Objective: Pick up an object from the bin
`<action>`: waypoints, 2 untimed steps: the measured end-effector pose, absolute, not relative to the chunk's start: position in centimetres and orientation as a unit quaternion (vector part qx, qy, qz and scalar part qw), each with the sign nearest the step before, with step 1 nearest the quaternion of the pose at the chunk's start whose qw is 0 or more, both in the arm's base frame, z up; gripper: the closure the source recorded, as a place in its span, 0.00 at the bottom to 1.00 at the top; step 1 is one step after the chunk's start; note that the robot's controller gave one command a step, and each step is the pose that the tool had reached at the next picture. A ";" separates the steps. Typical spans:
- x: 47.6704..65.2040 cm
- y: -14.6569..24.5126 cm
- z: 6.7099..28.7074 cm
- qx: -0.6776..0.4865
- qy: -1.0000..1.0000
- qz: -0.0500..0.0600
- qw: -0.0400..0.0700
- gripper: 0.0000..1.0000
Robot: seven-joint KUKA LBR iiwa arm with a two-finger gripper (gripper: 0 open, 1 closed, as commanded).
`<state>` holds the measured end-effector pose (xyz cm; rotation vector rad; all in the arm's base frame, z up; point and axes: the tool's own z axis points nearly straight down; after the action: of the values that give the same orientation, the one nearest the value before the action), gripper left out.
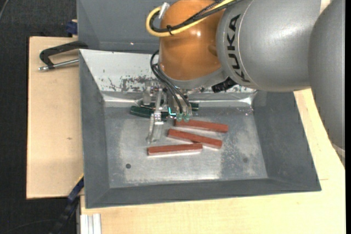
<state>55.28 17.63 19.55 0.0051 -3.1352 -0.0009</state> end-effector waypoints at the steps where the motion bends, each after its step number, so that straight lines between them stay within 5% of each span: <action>1: 58.1 15.6 6.9 0.015 -1.000 -0.002 -0.002 0.00; 2: 54.4 8.0 7.5 0.022 -1.000 0.001 -0.001 0.00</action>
Offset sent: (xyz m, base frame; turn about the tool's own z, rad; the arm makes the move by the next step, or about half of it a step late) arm 0.0264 -0.0211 -0.1255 -0.0271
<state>54.40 8.01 7.45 0.0707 -3.1429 0.0028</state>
